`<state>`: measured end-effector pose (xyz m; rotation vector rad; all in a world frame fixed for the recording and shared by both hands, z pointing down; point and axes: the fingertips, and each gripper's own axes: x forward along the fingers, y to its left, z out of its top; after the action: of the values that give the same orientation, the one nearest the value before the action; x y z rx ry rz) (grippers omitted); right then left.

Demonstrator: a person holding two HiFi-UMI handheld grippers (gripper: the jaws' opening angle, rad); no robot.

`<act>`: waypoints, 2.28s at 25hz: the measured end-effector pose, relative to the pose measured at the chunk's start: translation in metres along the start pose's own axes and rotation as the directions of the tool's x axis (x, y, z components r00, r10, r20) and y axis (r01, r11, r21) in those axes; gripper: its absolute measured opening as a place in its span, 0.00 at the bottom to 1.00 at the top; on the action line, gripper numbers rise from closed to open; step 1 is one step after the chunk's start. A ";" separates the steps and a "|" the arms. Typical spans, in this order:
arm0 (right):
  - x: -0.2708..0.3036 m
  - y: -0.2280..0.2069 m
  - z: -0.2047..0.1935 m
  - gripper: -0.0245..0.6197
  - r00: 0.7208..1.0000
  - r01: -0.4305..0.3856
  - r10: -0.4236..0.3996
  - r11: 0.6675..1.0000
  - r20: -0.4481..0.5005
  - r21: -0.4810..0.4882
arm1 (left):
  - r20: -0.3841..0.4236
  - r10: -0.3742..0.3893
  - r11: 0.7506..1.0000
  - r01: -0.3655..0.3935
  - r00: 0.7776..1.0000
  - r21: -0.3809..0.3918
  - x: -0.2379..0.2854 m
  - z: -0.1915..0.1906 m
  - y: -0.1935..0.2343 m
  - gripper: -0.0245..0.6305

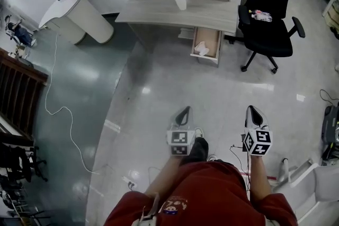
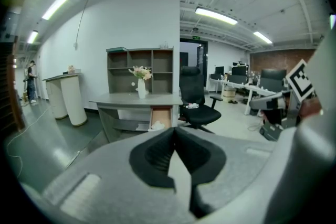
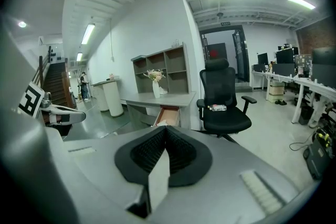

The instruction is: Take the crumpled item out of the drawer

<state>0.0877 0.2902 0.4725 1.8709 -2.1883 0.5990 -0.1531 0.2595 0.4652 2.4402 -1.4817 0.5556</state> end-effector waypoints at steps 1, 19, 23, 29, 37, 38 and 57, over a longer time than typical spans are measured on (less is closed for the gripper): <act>0.008 0.003 0.005 0.04 1.000 -0.001 0.001 1.000 0.000 -0.003 | -0.003 -0.005 1.000 0.005 1.000 0.001 0.007 0.003 0.008 0.04; 0.167 0.045 0.079 0.04 1.000 0.015 -0.016 0.999 -0.022 -0.039 | -0.003 -0.047 0.999 0.047 0.999 -0.017 0.122 0.055 0.131 0.04; 0.192 0.050 0.089 0.04 0.999 0.024 -0.025 0.999 -0.029 -0.035 | -0.005 -0.064 0.998 0.064 0.998 -0.026 0.143 0.063 0.147 0.04; 0.215 0.054 0.099 0.04 0.999 0.025 -0.026 0.999 -0.030 -0.033 | -0.024 -0.083 0.997 0.083 0.996 -0.004 0.163 0.066 0.160 0.04; 0.256 0.017 0.109 0.04 0.999 0.017 -0.017 1.000 -0.029 -0.013 | -0.039 -0.062 0.998 0.062 0.997 -0.001 0.198 0.072 0.157 0.04; 0.263 0.010 0.113 0.04 1.000 0.011 -0.011 1.000 -0.025 -0.014 | -0.038 -0.053 0.999 0.053 0.998 0.005 0.204 0.075 0.157 0.04; 0.374 -0.115 0.187 0.04 0.994 -0.108 0.109 0.994 -0.028 0.014 | -0.060 0.040 0.999 -0.041 0.997 -0.009 0.356 0.164 0.113 0.04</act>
<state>0.1536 -0.1380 0.4763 1.7467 -2.2847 0.6556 -0.0730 -0.1410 0.4724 2.3698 -1.5093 0.6217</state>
